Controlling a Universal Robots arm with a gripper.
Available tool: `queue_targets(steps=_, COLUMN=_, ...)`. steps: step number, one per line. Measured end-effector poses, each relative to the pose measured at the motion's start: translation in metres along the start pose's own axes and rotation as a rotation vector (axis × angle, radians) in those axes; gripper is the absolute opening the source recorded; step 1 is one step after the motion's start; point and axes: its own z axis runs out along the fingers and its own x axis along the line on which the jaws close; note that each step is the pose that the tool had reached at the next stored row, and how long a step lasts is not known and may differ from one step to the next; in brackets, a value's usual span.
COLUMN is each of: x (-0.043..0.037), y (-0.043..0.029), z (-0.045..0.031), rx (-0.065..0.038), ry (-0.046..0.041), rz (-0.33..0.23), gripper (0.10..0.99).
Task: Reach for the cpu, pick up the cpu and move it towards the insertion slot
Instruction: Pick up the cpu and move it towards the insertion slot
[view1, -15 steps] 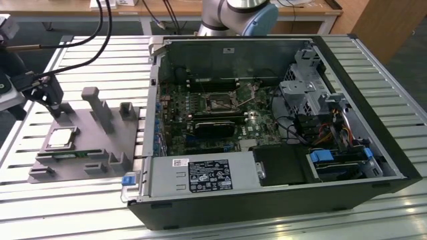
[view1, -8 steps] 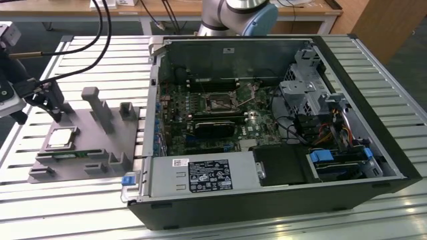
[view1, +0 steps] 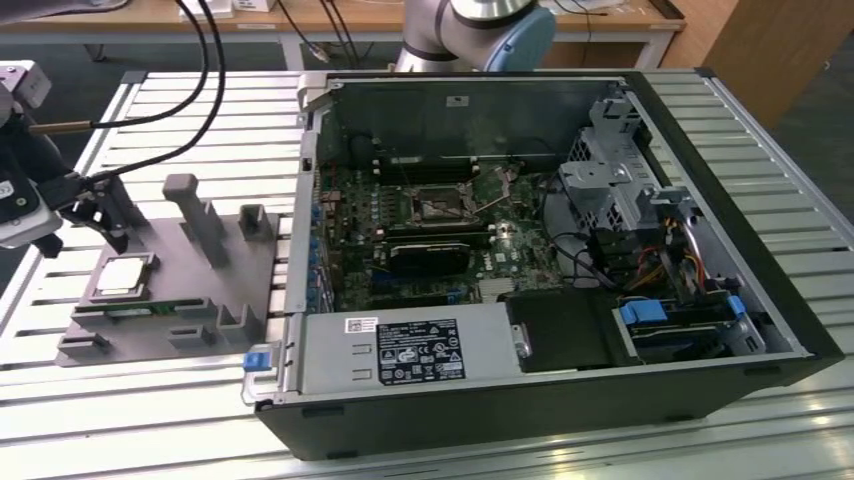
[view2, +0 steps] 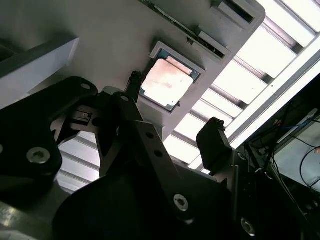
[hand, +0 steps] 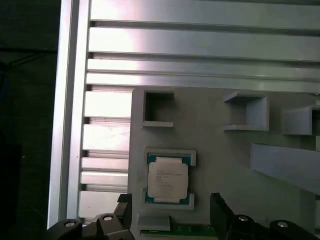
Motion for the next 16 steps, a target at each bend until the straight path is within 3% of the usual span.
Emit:
queue_targets(steps=10, x=0.0001, y=-0.0009, z=0.0161, rx=0.0, ry=0.0, rz=0.0, gripper=0.722)
queue_targets(steps=16, x=0.0001, y=-0.0013, z=0.0217, rx=0.004, ry=-0.0001, rz=0.0, gripper=0.722)
